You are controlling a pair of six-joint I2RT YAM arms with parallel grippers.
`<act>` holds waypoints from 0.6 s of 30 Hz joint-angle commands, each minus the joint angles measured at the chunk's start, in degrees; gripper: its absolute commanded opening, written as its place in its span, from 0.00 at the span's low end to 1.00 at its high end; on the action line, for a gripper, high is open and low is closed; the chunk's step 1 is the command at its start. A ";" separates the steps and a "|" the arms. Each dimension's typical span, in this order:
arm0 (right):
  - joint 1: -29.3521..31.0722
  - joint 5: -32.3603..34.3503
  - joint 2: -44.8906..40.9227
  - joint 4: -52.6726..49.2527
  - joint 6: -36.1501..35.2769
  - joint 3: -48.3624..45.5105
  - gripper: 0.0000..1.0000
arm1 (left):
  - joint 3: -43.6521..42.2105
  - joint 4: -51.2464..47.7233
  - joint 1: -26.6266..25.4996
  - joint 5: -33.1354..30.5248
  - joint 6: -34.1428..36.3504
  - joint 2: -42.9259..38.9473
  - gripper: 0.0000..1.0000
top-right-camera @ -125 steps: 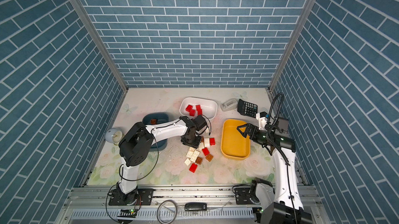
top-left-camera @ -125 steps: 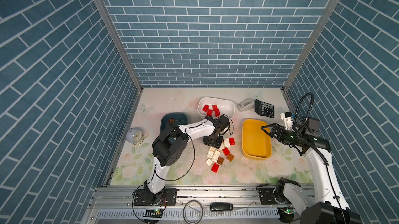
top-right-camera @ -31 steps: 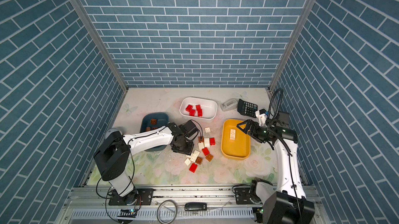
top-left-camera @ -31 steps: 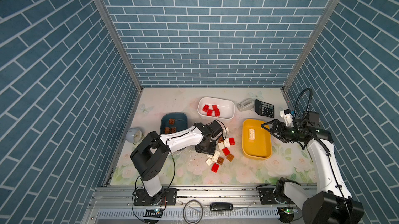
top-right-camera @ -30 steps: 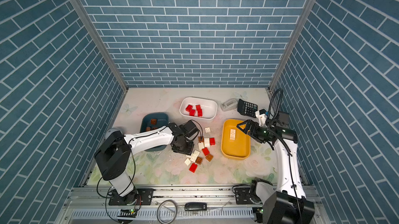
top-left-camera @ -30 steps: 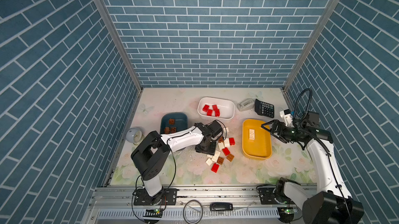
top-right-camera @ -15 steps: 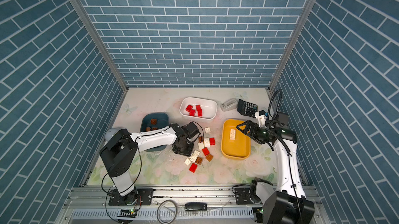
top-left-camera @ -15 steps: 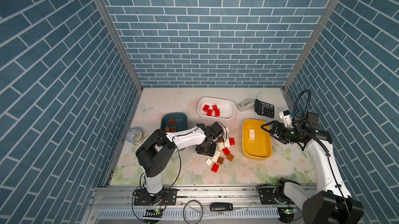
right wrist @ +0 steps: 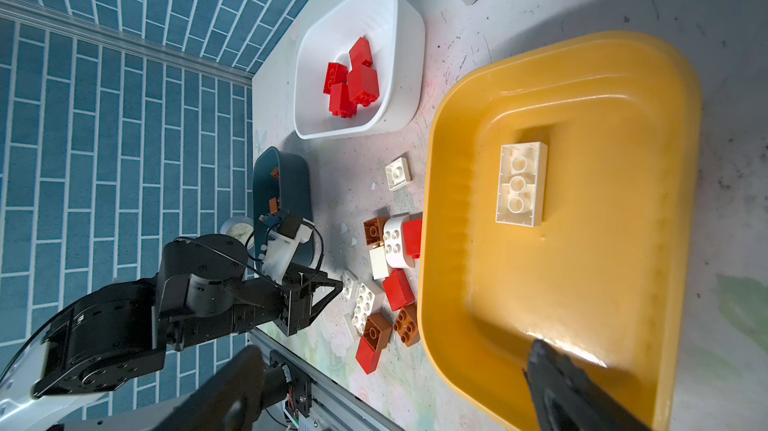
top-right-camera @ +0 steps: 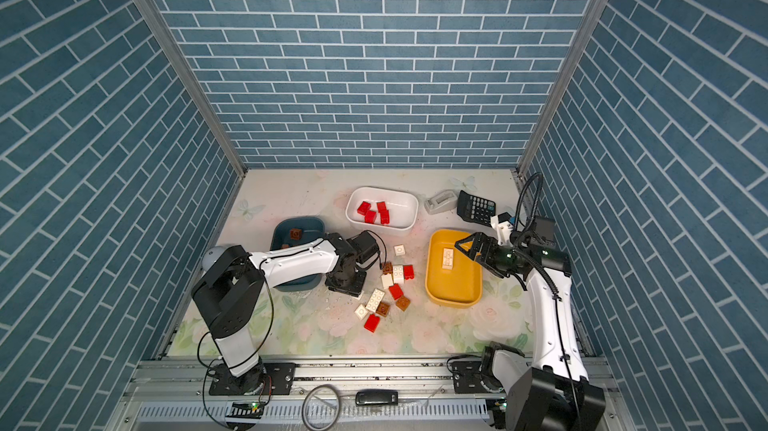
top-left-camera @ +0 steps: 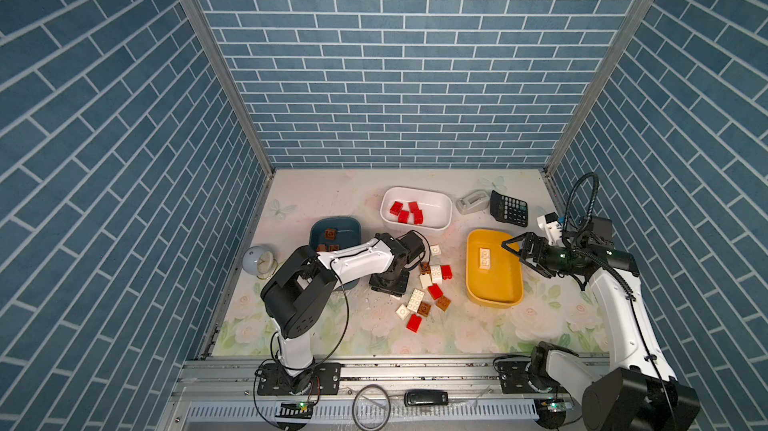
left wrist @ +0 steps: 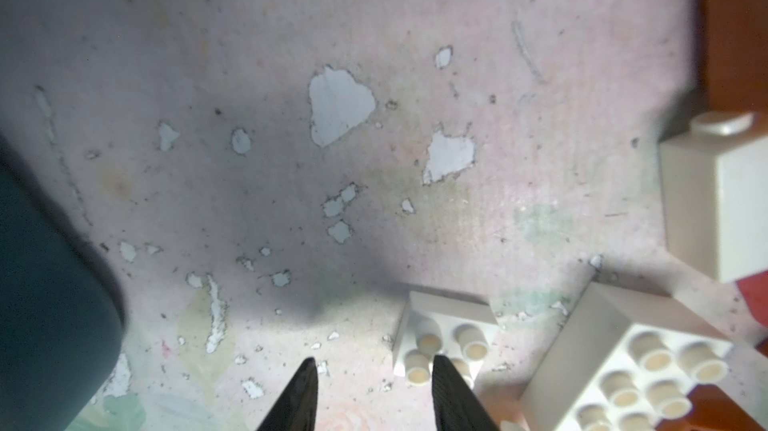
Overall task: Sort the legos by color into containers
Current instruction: 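Grasp a small white 2x2 brick with the left gripper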
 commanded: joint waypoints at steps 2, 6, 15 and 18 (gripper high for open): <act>0.31 -1.38 -0.64 -0.41 -1.12 -0.56 0.99 | 2.21 -1.64 0.20 0.99 0.19 -1.31 0.49; 0.35 -1.47 -0.56 -0.31 -1.02 -0.48 0.99 | 0.73 1.10 0.11 3.95 -1.04 -1.08 0.52; 0.30 -1.82 -0.46 -0.47 -1.14 -0.26 0.99 | 0.95 2.25 0.11 3.96 2.16 2.17 0.62; 0.30 -1.82 -0.55 -0.70 -1.29 -0.26 0.99 | 0.32 3.11 0.09 5.18 2.49 3.06 0.58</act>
